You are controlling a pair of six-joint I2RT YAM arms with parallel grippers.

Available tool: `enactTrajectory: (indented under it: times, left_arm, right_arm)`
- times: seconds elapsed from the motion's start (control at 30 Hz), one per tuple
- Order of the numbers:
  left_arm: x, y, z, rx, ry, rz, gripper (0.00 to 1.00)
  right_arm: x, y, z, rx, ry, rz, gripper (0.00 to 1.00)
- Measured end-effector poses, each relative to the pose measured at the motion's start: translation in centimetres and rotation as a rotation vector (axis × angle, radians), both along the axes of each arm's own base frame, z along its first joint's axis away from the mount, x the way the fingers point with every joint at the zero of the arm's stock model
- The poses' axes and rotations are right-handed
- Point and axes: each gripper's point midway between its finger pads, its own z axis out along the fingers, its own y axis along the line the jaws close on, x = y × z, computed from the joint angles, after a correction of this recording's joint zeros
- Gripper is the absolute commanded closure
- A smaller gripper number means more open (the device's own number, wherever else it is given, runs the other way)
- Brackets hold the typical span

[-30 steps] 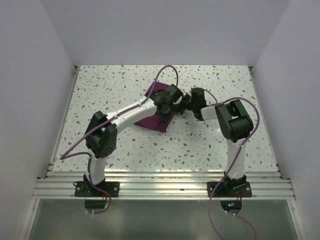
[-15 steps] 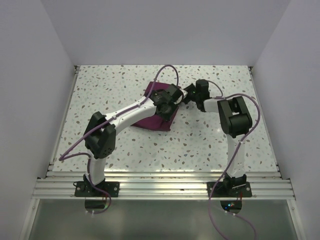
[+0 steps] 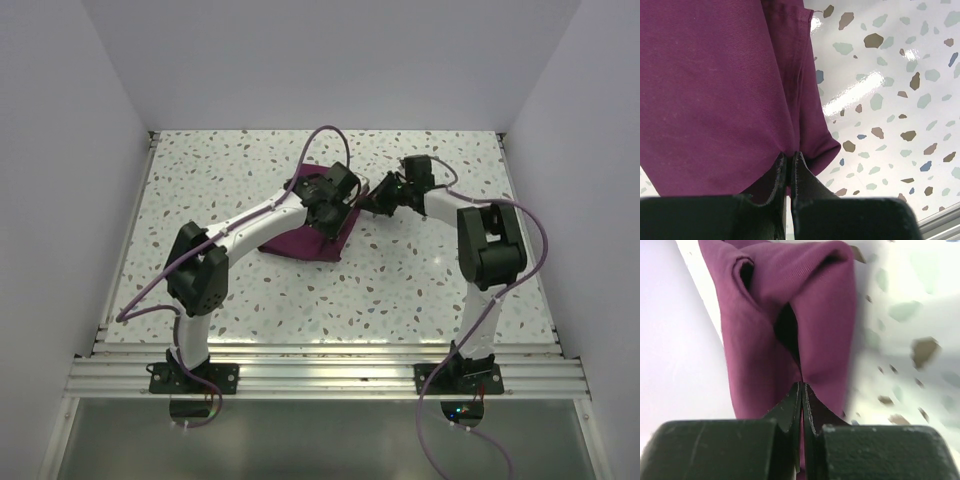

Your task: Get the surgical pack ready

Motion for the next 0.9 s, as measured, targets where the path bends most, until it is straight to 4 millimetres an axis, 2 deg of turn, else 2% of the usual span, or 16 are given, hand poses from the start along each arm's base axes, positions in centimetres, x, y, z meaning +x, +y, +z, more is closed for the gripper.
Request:
enactTrajectory:
  times: [0.17, 0.3, 0.43, 0.63, 0.9]
  left_arm:
    - [0.0, 0.0, 0.0, -0.003, 0.003, -0.002, 1.0]
    - [0.0, 0.0, 0.0, -0.004, 0.004, -0.002, 1.0]
    - [-0.1, -0.1, 0.0, -0.005, 0.005, -0.003, 1.0]
    - [-0.1, -0.1, 0.0, -0.011, 0.011, -0.005, 1.0]
    - [-0.1, -0.3, 0.2, -0.028, 0.019, 0.001, 1.0]
  right_arm:
    - [-0.8, -2.1, 1.3, -0.051, -0.027, 0.031, 1.0]
    - [-1.7, -1.5, 1.5, -0.046, -0.027, 0.077, 1.0]
    - [-2.9, 0.4, 1.3, -0.014, -0.016, 0.119, 1.0]
    - [-5.0, 4.9, 1.2, 0.06, -0.003, 0.185, 1.0]
    - [-5.5, 10.2, -0.7, 0.187, 0.009, 0.196, 1.0]
